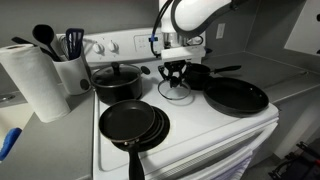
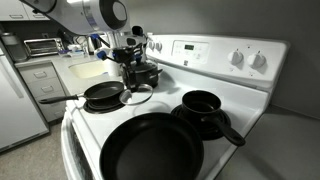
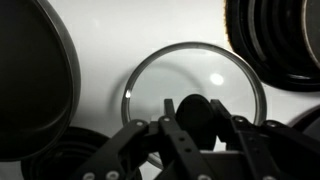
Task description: Place the glass lid on top of the small black pot on the right side of the stove
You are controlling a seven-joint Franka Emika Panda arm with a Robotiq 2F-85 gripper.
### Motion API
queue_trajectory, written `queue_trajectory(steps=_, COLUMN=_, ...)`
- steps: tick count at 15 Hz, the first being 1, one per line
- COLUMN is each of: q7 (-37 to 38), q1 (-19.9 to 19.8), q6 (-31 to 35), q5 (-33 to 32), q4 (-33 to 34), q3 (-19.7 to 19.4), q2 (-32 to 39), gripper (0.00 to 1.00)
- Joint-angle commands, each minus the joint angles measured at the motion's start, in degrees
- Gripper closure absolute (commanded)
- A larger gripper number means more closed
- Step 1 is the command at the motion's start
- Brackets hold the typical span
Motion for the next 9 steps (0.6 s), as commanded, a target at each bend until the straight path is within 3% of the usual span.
queue_trajectory(steps=1, q7=-0.3, q1=0.7, q6=-4.8, q5=-1.6, q4=7.7, q3=-1.1, q2=3.4, gripper=0.85)
queue_trajectory(steps=9, q7=0.7, q1=0.3, q6=-11.1, q5=-4.8, q4=19.5, q3=-5.3, q2=8.5, gripper=0.85)
